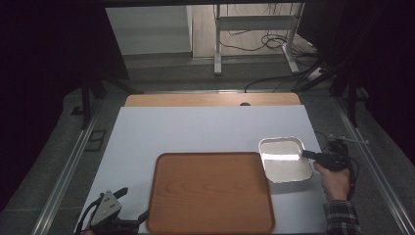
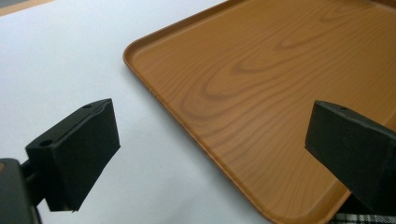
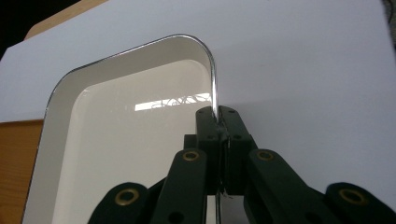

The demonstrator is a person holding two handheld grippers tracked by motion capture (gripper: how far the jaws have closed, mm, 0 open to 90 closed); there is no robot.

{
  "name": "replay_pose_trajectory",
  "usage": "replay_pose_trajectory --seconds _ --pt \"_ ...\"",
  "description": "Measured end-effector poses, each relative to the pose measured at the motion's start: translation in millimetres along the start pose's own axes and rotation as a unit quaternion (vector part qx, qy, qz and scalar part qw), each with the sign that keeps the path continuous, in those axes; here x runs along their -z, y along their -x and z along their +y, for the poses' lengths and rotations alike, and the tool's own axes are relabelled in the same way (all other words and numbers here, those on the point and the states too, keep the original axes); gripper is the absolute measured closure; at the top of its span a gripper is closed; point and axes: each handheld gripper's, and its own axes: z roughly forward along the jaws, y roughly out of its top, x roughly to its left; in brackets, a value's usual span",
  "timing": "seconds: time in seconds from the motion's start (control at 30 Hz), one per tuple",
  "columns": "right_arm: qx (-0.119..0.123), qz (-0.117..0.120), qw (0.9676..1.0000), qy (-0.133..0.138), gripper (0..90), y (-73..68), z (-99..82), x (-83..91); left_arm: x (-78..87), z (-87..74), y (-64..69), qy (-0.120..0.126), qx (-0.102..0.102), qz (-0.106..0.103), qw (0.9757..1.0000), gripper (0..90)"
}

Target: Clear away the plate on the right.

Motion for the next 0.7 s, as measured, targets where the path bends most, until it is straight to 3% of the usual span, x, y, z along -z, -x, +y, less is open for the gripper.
replay_pose_trajectory --seconds 0.7 --pt "0.032 0.039 0.9985 -0.019 87.9 -51.2 -7.0 -24.9 -0.3 0.1 0.9 -0.001 -0.003 0.002 1.0 2.7"
